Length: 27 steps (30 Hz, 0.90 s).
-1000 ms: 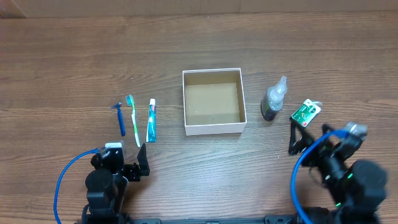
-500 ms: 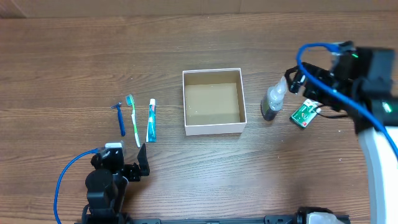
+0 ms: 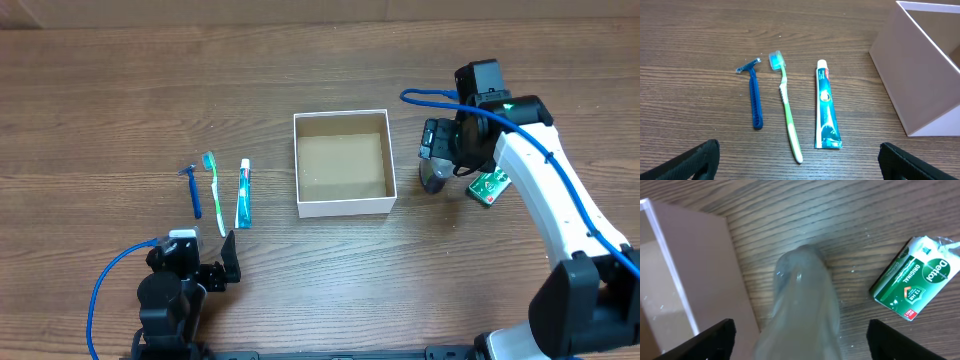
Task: Pack container
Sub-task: 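Reach the right gripper to the soap pump bottle and grasp it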
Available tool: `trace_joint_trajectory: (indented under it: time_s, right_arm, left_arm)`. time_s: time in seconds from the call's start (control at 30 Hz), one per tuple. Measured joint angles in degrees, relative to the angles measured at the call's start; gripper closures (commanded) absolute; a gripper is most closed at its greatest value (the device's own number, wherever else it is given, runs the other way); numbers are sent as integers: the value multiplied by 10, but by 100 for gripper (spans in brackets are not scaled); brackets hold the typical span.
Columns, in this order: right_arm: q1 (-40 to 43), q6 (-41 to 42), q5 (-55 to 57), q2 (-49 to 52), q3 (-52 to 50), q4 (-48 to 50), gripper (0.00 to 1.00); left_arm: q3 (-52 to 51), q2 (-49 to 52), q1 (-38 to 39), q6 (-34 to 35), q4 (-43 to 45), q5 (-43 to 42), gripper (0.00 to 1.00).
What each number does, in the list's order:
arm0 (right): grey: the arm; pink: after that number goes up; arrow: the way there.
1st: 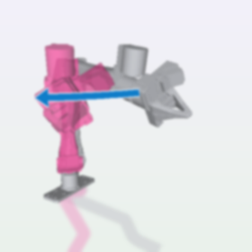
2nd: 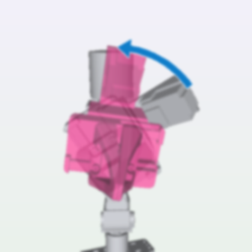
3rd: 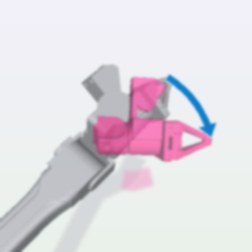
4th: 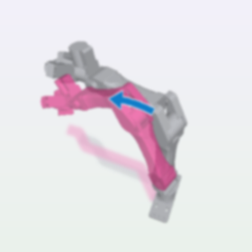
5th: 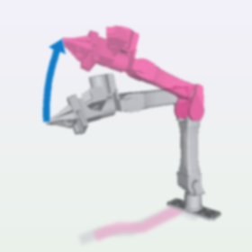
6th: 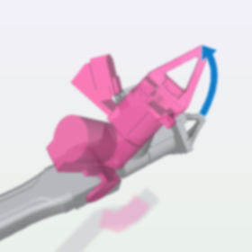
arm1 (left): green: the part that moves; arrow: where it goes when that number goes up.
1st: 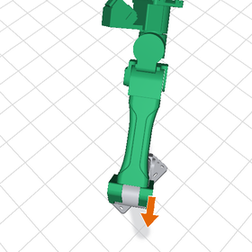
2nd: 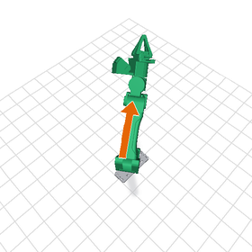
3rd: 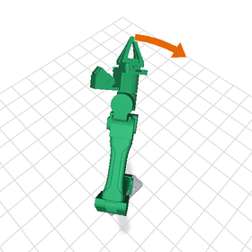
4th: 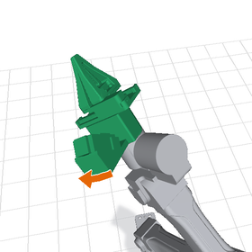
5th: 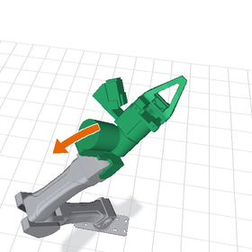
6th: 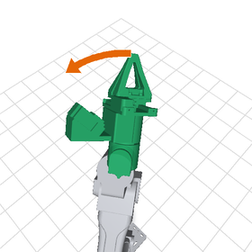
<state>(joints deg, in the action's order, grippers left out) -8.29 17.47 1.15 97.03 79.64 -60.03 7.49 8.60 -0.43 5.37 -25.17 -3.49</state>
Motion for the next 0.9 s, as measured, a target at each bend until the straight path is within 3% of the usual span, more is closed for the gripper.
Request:
trace_joint_trajectory:
  time_s: [0.13,0.27,0.57,0.73,0.9]
  right_arm:
    - [0,5,7,33,0,18,39]
    - [0,3,9,34,0,24,67]
    - [0,5,16,-8,5,-24,70]
    - [-3,5,17,-87,89,-110,73]
    - [-80,5,21,-161,133,-115,73]
  left_arm:
    - [0,0,0,0,0,0,0]
    - [0,0,0,0,0,0,0]
    - [0,0,0,0,0,0,0]
    - [0,0,0,0,0,0,0]
    - [0,0,0,0,0,0,0]
